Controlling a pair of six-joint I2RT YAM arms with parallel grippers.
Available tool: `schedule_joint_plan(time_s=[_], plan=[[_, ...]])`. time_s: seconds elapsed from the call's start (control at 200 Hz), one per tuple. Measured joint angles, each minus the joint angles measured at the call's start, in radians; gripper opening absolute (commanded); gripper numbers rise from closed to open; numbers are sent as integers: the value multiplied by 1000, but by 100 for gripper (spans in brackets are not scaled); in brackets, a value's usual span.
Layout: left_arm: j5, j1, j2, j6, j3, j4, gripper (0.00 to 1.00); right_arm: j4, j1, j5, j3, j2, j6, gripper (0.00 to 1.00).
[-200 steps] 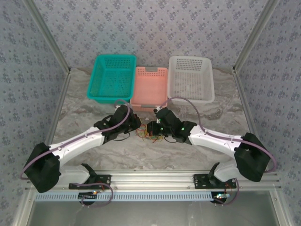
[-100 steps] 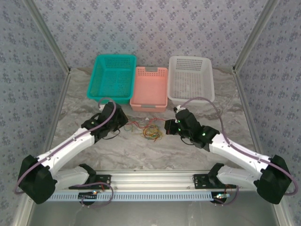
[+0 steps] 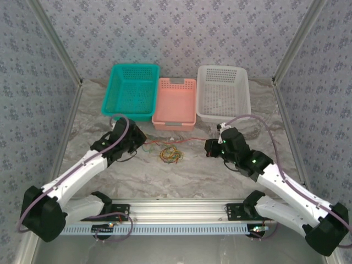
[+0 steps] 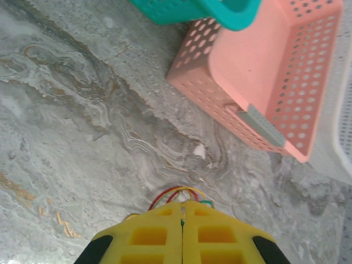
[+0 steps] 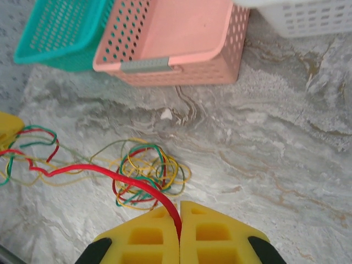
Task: Untangle the cables
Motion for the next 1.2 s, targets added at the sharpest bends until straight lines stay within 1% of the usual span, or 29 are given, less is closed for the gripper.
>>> schedule_joint_plan(time_s=[0.045, 0.11, 0.19, 0.255, 0.32, 0.435, 0.495, 0.545, 0.595, 0.655, 0.77, 0.849, 0.999, 1.109, 1.199], plan=[[4, 5, 32, 8, 0, -1, 15, -2, 8, -2, 1, 10, -6, 0], [7, 7, 76, 22, 0, -2, 22, -11, 10, -5, 13, 21, -24, 0], [6, 11, 121, 29, 0, -8, 28, -17, 10, -8, 40, 36, -41, 0], [6, 11, 142, 38, 0, -12, 36, -19, 8, -19, 58, 43, -50, 0], [1, 8, 146, 42, -4, -13, 38, -22, 1, -27, 69, 42, -56, 0], [-21, -10, 131, 42, -19, -16, 40, -26, -27, -53, 72, 42, -64, 0], [-42, -43, 117, 41, -21, -27, 42, -31, -44, -70, 72, 42, -69, 0], [-65, -89, 102, 42, -20, -34, 45, -36, -56, -80, 72, 43, -71, 0], [-97, -161, 85, 41, -16, -49, 46, -39, -71, -94, 72, 45, -72, 0], [-126, -255, 81, 40, 1, -72, 49, -42, -87, -106, 72, 49, -74, 0], [-174, -404, 106, 43, 48, -101, 50, -55, -113, -126, 72, 61, -75, 0], [-197, -459, 156, 50, 79, -105, 50, -63, -131, -137, 72, 71, -75, 0], [-220, -480, 284, 64, 82, -87, 46, -79, -166, -154, 70, 83, -74, 0], [-272, -484, 380, 69, 77, -86, 42, -91, -195, -169, 70, 79, -74, 0], [-325, -485, 419, 66, 45, -63, 33, -120, -227, -187, 75, 65, -74, 0]])
